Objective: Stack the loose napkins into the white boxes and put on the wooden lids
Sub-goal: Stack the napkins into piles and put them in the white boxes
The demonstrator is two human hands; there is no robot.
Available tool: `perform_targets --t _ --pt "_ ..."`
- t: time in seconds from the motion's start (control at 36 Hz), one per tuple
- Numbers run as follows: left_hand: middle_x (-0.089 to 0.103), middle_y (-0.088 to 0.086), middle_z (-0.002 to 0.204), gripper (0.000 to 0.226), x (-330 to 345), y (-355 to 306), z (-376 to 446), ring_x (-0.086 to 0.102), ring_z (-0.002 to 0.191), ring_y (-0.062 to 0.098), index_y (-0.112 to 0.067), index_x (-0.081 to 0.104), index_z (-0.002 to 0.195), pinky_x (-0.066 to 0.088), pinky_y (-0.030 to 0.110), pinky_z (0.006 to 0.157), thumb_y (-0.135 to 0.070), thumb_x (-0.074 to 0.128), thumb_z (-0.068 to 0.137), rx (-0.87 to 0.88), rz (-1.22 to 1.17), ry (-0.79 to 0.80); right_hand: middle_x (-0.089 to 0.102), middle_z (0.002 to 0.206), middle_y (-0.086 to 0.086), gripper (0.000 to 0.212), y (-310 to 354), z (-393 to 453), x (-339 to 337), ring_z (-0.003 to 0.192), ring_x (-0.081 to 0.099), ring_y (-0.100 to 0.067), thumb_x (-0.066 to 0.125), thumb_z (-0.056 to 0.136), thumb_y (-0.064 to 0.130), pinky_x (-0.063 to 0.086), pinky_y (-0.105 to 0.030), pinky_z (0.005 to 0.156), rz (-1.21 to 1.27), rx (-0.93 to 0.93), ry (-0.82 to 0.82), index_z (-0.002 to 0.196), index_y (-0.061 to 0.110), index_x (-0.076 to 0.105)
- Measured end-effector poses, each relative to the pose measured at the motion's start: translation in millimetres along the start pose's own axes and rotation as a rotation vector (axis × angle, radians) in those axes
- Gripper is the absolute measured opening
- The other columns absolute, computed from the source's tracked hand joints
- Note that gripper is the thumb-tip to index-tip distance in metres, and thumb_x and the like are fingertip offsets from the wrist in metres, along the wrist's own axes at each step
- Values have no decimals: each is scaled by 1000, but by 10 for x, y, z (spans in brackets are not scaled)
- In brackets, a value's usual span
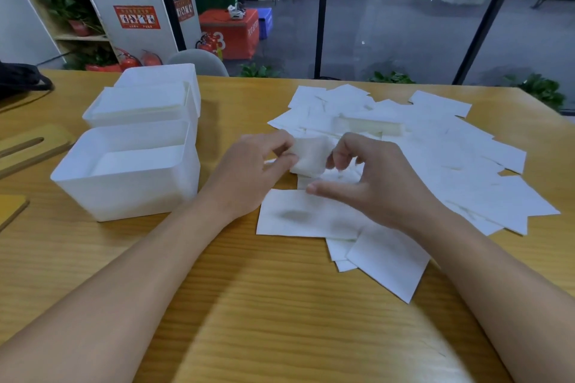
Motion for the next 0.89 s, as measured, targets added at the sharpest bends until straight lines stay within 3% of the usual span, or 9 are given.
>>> perform_targets --t 0.11,0.19,0.31,0.36,0.47,0.58,0.67,0.72,0.89 --pt "70 -16 95 12 94 -26 -10 61 97 11 -32 70 99 38 36 105 -34 64 108 100 107 45 58 102 18 52 42 32 24 94 53 -5 84 81 66 50 -32 80 -178 -92 -94 109 33 57" --pt "70 -18 97 12 106 -40 -17 58 103 11 -31 76 105 37 34 102 -38 66 107 163 101 25 55 117 13 50 38 57 -3 106 48 -5 81 87 57 43 -22 88 -163 -120 -128 126 31 63" --pt "71 -20 99 8 98 -43 -14 55 110 10 -33 78 106 36 32 101 -38 72 104 133 65 30 65 105 14 11 -27 67 15 102 56 -12 76 98 41 47 -32 87 -137 -168 -125 100 31 73" --pt "72 -22 100 8 91 -13 -12 56 108 9 -33 78 105 38 30 97 -38 72 103 92 45 27 68 97 14 10 -76 58 23 93 62 -11 78 99 34 46 -28 77 -56 -127 -148 92 29 73" --pt "73 -26 102 12 -18 101 7 63 107 2 -31 80 106 42 17 85 -34 68 107 -39 -78 -51 75 88 10 13 -162 75 -69 91 70 -9 81 98 27 46 -13 74 170 36 -202 87 21 77" --pt "76 -22 101 13 -77 129 18 68 101 5 -30 81 108 48 20 81 -34 68 107 -82 -108 -101 77 89 4 16 -254 95 -69 84 74 -17 80 98 32 60 -42 78 226 89 -84 91 19 78" --pt "76 -19 99 12 -53 63 10 68 97 12 -29 80 107 46 17 77 -32 69 107 -68 -122 -92 79 99 11 14 -202 77 -35 83 74 -12 80 97 39 58 -32 72 287 95 -71 108 30 80" --pt "75 -18 98 12 -54 41 7 68 95 11 -28 80 106 46 16 76 -31 69 108 -71 -149 -88 78 90 12 9 -174 74 -36 73 68 -7 78 99 33 50 -22 67 302 80 -104 107 30 80" --pt "70 -20 79 13 -144 32 18 58 71 1 -19 80 97 43 18 69 -23 71 106 -91 -286 -65 75 78 1 12 -113 99 -106 66 65 -14 76 100 19 51 -28 61 367 125 -138 91 21 82"
Point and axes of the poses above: each hand's wrist, its own z-axis towards the middle knuckle, its own x-axis out of the palm, y = z × x, the point moved 2 cm from there along z, towards the middle knuckle
